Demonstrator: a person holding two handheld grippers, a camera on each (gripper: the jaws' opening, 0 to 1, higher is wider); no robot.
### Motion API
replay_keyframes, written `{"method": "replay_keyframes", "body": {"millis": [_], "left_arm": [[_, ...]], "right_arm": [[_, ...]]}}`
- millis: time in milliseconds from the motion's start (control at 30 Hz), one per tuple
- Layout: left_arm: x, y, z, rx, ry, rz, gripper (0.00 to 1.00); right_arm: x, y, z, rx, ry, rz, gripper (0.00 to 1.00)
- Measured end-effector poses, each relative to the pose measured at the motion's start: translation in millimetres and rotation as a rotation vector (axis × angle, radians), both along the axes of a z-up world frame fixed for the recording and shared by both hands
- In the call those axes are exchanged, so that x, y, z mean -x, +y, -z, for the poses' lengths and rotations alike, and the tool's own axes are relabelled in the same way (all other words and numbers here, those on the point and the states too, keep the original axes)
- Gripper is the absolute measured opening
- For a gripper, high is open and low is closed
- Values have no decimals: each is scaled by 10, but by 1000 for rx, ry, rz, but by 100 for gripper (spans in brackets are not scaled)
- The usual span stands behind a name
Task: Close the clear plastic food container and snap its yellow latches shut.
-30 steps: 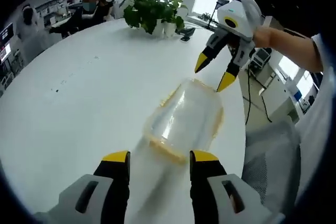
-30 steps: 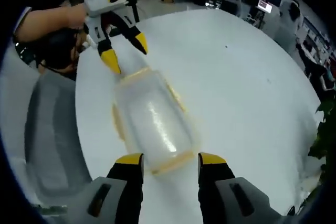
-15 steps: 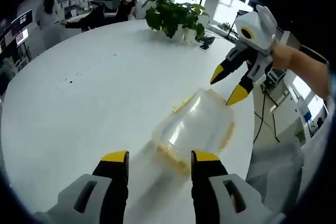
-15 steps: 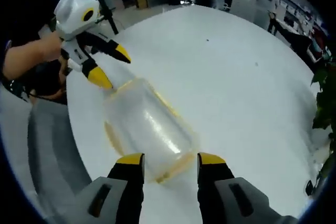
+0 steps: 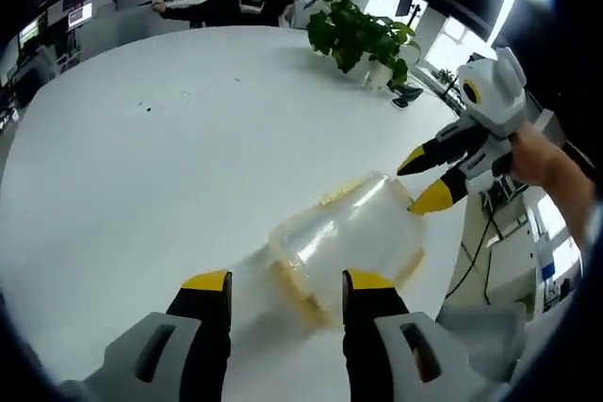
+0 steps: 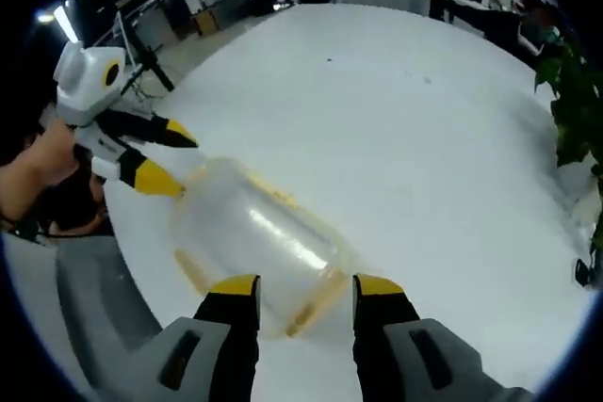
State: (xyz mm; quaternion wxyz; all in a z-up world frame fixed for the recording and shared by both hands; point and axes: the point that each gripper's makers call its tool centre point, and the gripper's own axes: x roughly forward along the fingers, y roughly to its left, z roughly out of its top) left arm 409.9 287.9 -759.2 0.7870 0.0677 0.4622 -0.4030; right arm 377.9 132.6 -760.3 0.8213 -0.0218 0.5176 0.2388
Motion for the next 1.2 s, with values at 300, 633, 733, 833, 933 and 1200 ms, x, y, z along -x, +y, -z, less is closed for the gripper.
{"method": "replay_keyframes", "body": {"millis": [300,633,733,833,933,1200], "left_arm": [[179,-98,131,21,86,-46,42],[221,-135,150,37,120,-40,35],[232,-142,151,40,109,-37,34],[226,-147,154,42,111,-41,33],[231,-155,162,46,122,-38,31],[221,-186,184,90,148,-57,30]], "right_arm": [[67,5,129,-60,88,126,35],[115,26,177,-126,144,177,35],[118,45,172,-123,143,153,33],[121,48,171,-125,143,139,32],[120,61,177,-115,152,138,29],[137,71,206,-109,169,145,30]]}}
